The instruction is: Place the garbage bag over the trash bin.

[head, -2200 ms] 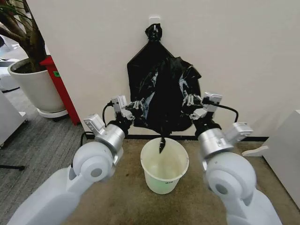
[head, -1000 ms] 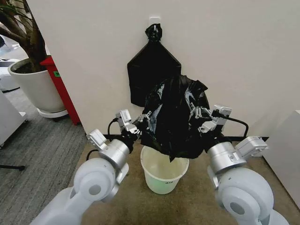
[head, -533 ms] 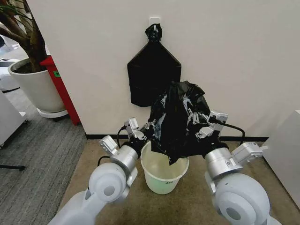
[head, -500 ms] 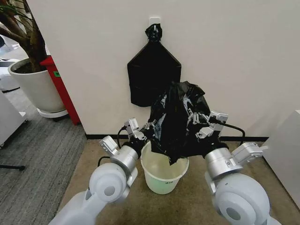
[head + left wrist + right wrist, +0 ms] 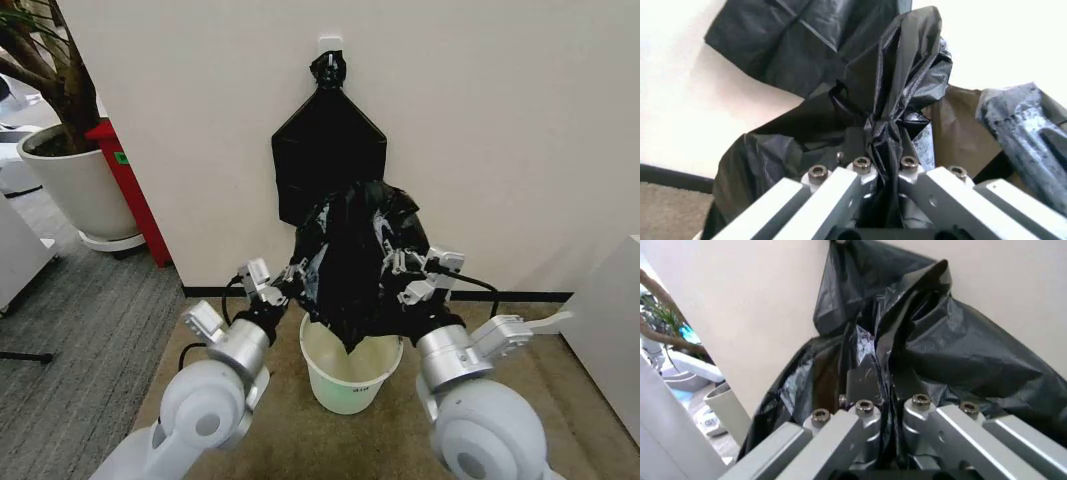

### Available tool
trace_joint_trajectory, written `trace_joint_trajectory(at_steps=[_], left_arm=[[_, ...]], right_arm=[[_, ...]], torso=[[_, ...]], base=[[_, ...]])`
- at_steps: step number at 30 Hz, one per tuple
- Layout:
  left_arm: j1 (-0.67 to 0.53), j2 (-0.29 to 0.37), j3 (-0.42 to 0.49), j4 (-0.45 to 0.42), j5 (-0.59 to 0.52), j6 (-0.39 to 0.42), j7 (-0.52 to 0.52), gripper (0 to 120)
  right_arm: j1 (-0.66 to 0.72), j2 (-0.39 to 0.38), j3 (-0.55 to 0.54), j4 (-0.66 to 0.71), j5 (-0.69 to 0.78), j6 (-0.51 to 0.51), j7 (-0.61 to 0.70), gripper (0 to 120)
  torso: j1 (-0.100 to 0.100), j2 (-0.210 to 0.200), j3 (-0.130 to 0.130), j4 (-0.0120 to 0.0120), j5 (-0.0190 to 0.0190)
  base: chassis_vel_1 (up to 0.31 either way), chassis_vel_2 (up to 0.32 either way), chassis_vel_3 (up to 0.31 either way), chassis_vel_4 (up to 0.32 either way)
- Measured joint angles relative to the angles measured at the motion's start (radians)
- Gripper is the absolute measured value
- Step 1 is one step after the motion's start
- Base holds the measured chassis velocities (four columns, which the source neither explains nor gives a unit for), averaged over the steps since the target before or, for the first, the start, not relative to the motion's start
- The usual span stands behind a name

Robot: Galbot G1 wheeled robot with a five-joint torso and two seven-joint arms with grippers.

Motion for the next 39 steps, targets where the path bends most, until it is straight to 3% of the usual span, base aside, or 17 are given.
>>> trace_joint_trajectory(at_steps=[8,25,39], left_arm=[[0.038,-0.003,0.001,0.013,0.059,-0.013,0.014,0],[0.106,0.0,0.028,0.132,0.166,-0.047,0.015,0],[0.162,-0.004,0.025,0.125,0.204,0.084,-0.093,0]], right_arm=[[-0.051,0.024,-0.033,-0.043,-0.059,0.043,-0.003,0],[-0.15,-0.058,0.028,-0.097,0.0,0.087,0.021,0],[-0.2,-0.118,0.005,-0.168,0.048,0.078,0.055,0]], torso=[[0.0,0.0,0.0,-0.0002,0.0001],[0.0,0.0,0.0,-0.0002,0.0001],[0.0,0.0,0.0,-0.0001,0.0003]], base=[[0.0,0.0,0.0,0.0],[0.0,0.0,0.0,0.0],[0.0,0.0,0.0,0.0]])
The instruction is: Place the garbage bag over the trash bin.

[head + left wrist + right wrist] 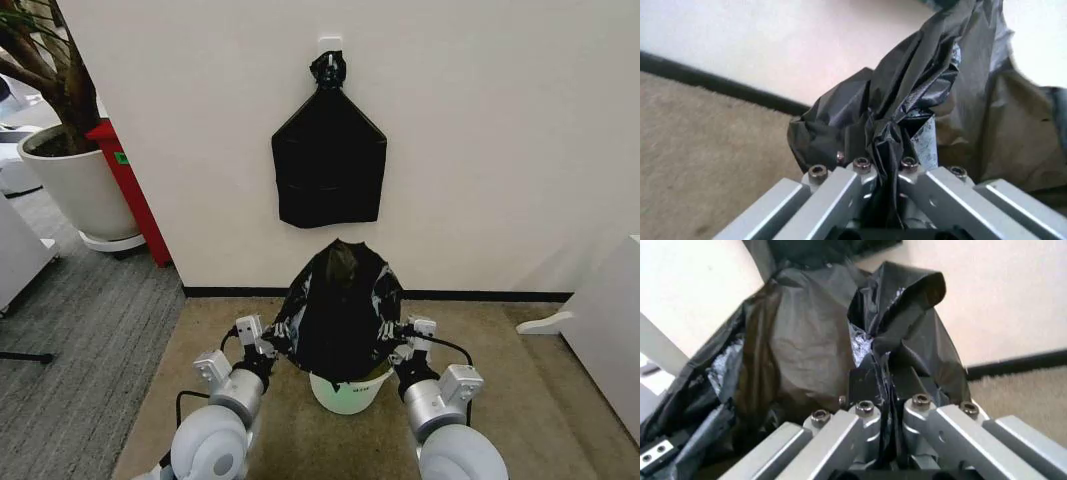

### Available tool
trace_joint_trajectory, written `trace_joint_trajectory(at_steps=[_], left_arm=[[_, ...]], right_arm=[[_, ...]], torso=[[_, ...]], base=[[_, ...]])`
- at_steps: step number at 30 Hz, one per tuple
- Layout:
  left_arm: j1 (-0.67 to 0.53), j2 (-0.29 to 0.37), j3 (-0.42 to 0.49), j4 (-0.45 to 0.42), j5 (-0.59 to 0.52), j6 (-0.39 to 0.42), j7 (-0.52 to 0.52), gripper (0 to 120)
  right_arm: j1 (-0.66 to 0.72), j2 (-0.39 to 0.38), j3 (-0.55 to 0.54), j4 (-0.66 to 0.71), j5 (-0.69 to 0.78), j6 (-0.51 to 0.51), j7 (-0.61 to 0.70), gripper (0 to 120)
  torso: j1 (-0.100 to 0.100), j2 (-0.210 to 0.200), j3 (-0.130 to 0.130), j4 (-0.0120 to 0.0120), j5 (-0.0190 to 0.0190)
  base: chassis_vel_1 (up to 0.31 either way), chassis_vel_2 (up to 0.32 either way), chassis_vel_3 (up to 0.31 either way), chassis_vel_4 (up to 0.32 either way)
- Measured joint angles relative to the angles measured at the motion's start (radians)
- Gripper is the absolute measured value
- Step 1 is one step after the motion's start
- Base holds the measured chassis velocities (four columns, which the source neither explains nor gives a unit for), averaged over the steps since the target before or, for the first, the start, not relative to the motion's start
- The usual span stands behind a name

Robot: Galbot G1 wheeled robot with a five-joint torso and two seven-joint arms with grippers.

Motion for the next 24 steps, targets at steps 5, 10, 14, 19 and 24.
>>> trace_joint_trajectory(at_steps=[5,10,14,19,24], left_arm=[[0.019,-0.002,-0.003,-0.036,-0.022,0.071,-0.051,0],[0.033,-0.02,-0.004,-0.044,-0.024,0.114,-0.076,0],[0.05,-0.027,-0.004,-0.052,-0.022,0.152,-0.094,0],[0.076,-0.038,-0.005,-0.048,-0.006,0.171,-0.102,0],[0.08,-0.047,-0.005,-0.025,0.008,0.174,-0.099,0]], right_arm=[[-0.033,-0.049,0.032,0.041,0.082,-0.037,0.032,0],[-0.064,-0.065,0.043,0.047,0.096,-0.05,0.037,0],[-0.1,-0.072,0.044,0.044,0.096,-0.056,0.037,0],[-0.13,-0.07,0.043,0.003,0.089,-0.054,0.036,0],[-0.131,-0.066,0.043,-0.042,0.085,-0.044,0.03,0]], torso=[[0.0,0.0,0.0,-0.0001,0.0],[0.0,0.0,0.0,0.0,0.0],[0.0,0.0,0.0,-0.0001,0.0001],[0.0,0.0,0.0,0.0,0.0001],[0.0,0.0,0.0,0.0,0.0]], base=[[0.0,0.0,0.0,0.0],[0.0,0.0,0.0,0.0],[0.0,0.0,0.0,0.0],[0.0,0.0,0.0,0.0],[0.0,0.0,0.0,0.0]])
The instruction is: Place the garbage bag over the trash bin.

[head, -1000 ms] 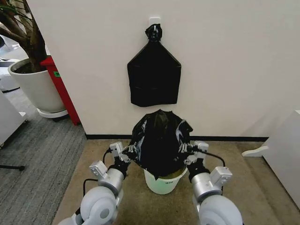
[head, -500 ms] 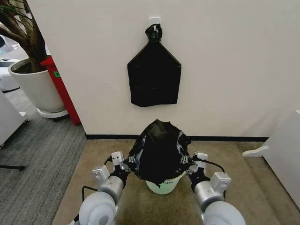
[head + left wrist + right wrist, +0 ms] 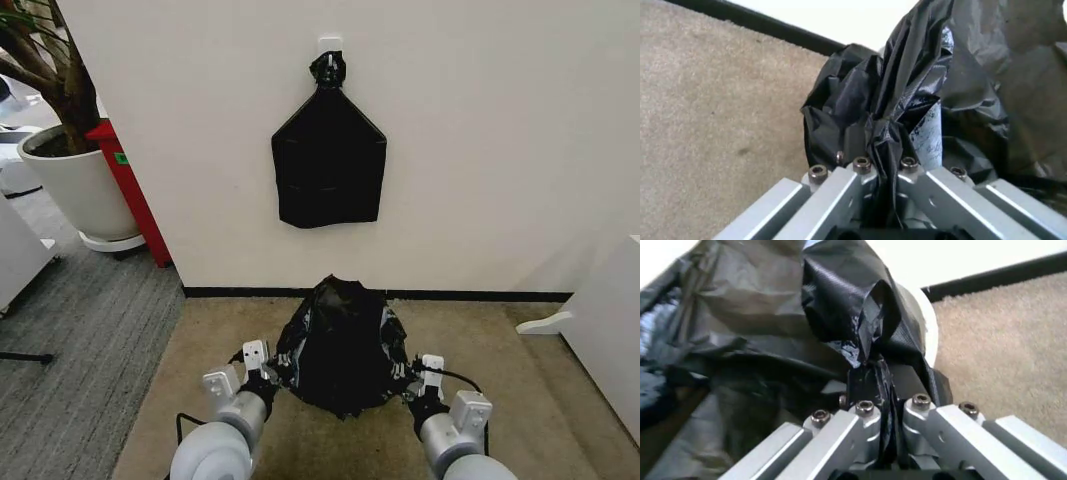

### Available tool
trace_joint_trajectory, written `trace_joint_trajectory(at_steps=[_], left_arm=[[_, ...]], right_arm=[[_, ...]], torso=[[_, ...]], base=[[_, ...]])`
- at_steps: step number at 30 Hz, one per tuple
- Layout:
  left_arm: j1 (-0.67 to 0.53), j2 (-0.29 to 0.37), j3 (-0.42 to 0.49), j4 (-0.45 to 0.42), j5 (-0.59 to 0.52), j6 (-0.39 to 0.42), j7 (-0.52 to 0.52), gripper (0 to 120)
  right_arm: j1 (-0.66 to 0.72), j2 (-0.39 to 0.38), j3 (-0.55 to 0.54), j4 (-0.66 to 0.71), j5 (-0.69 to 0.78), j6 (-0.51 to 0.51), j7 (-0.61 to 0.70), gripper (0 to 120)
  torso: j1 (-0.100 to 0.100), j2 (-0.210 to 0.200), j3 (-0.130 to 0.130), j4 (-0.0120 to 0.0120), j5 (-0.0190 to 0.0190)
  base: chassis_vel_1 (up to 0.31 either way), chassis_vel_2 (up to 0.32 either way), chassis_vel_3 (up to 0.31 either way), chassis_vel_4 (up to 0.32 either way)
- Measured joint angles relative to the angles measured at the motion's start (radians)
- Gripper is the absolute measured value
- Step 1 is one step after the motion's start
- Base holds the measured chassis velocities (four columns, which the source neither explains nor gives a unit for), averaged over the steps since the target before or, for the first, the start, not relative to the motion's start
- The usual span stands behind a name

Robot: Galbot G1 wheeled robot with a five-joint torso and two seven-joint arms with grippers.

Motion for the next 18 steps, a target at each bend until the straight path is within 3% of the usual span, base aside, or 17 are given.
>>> trace_joint_trajectory(at_steps=[12,18], left_arm=[[-0.036,-0.013,0.011,0.107,0.026,-0.051,0.035,0],[-0.026,-0.011,0.015,0.099,0.044,-0.056,0.037,0]], right_arm=[[0.027,0.032,0.027,-0.075,-0.033,0.035,-0.029,0],[0.006,0.032,0.036,-0.07,-0.049,0.049,-0.035,0]], torso=[[0.0,0.0,0.0,0.0,-0.0001],[0.0,0.0,0.0,-0.0001,-0.0002]], base=[[0.0,0.0,0.0,0.0],[0.0,0.0,0.0,0.0]])
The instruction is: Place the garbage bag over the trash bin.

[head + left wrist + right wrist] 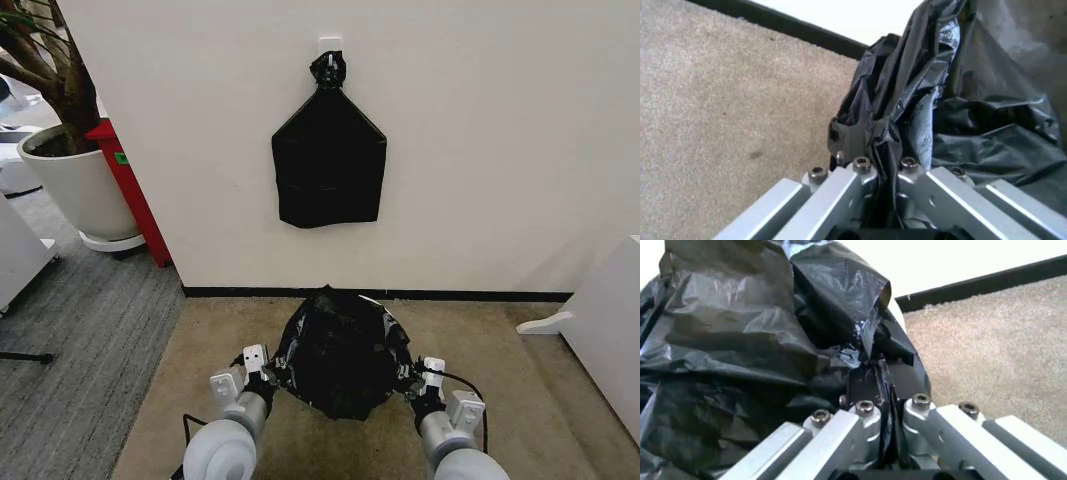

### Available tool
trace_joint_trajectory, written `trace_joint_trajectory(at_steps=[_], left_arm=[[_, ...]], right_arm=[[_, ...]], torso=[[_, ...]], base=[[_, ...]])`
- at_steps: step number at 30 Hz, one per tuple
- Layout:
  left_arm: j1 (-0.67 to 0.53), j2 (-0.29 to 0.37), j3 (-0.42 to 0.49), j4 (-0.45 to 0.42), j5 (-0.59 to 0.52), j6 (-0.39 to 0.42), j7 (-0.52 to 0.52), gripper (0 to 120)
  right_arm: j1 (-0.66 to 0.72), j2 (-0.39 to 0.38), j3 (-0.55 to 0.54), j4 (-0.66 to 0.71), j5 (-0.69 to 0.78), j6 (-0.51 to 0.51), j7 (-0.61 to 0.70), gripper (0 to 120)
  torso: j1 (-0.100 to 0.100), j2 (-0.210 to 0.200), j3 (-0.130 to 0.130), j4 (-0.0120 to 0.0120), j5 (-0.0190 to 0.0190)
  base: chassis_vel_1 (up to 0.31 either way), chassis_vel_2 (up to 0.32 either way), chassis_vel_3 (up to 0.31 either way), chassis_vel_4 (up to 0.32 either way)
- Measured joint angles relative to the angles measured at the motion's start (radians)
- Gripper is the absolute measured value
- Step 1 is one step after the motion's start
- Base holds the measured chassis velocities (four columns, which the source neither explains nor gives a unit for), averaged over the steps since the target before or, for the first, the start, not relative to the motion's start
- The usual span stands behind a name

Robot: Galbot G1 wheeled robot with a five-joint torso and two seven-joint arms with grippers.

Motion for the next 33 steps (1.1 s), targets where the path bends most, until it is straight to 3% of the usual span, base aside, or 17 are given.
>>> trace_joint_trajectory(at_steps=[7,17,28,33], left_arm=[[0.036,0.02,-0.02,-0.072,0.024,0.044,-0.043,0],[0.08,0.01,-0.031,-0.097,0.072,0.075,-0.146,0],[0.019,-0.01,-0.012,-0.004,0.07,0.055,-0.104,0],[-0.004,-0.051,0.006,0.063,0.074,0.051,-0.087,0]], right_arm=[[-0.02,-0.007,0.009,0.054,0.039,-0.014,0.025,0],[-0.03,-0.004,0.006,0.031,0.056,-0.042,0.077,0],[-0.005,0.02,-0.006,-0.012,0.05,-0.043,0.077,0],[-0.004,0.038,-0.017,-0.039,0.024,-0.032,0.066,0]], torso=[[0.0,0.0,0.0,0.0,0.0],[0.0,0.0,0.0,0.0001,0.0],[0.0,0.0,0.0,0.0,0.0],[0.0,0.0,0.0,0.0,0.0]], base=[[0.0,0.0,0.0,0.0],[0.0,0.0,0.0,0.0],[0.0,0.0,0.0,0.0],[0.0,0.0,0.0,0.0]])
